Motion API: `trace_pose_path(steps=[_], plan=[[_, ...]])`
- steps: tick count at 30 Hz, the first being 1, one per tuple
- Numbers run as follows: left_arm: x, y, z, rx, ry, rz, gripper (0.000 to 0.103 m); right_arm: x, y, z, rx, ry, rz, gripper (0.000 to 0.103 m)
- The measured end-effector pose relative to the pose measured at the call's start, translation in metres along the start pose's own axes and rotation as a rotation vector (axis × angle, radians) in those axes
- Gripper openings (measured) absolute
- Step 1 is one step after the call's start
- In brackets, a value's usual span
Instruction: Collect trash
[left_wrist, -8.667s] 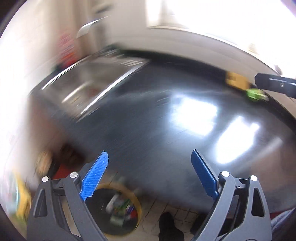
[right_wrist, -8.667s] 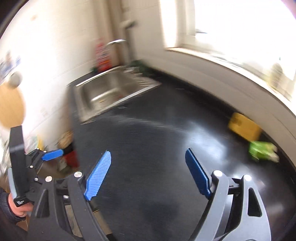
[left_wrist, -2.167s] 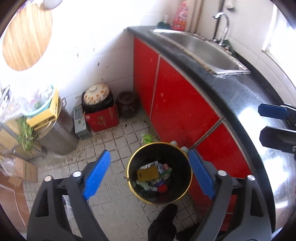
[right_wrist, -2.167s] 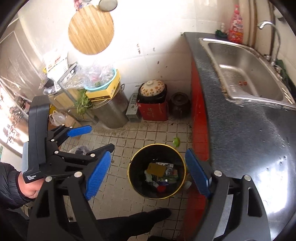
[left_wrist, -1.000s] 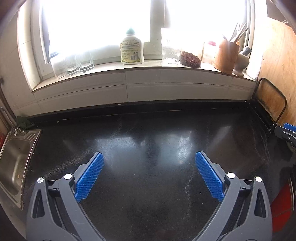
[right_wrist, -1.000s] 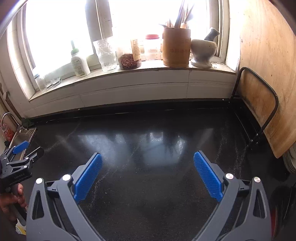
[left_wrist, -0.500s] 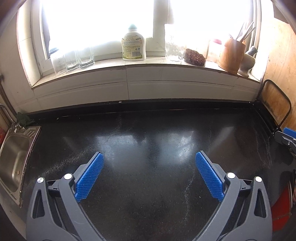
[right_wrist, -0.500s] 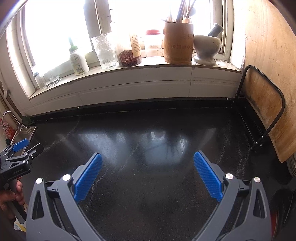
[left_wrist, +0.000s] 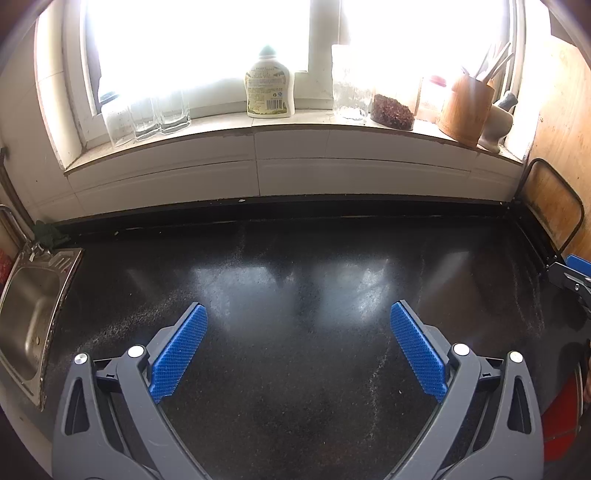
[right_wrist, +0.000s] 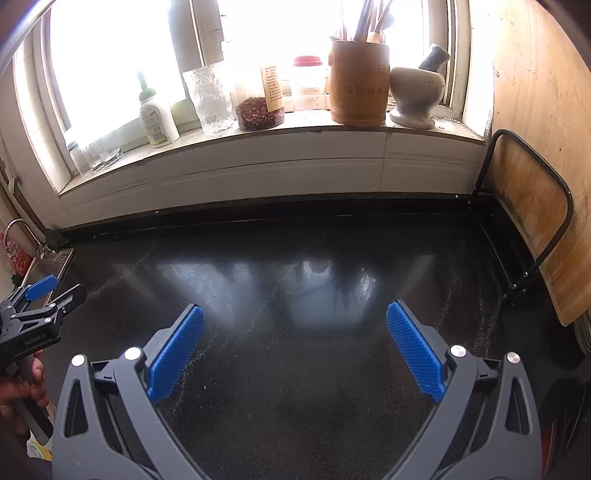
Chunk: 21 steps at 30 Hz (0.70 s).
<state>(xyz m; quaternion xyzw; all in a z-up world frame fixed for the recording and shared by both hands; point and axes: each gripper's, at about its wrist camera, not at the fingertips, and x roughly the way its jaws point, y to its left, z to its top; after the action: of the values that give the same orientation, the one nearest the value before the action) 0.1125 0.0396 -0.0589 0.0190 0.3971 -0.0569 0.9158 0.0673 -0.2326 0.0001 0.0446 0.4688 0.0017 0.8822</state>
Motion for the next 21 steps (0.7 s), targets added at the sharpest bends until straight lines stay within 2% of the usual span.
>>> trace_pose_path(steps=[21], plan=[[-0.0018, 0.0025, -0.0024, 0.0, 0.006, 0.004, 0.096, -0.0032, 0.0009, -0.0014, 0.001, -0.002, 0.003, 0.096]])
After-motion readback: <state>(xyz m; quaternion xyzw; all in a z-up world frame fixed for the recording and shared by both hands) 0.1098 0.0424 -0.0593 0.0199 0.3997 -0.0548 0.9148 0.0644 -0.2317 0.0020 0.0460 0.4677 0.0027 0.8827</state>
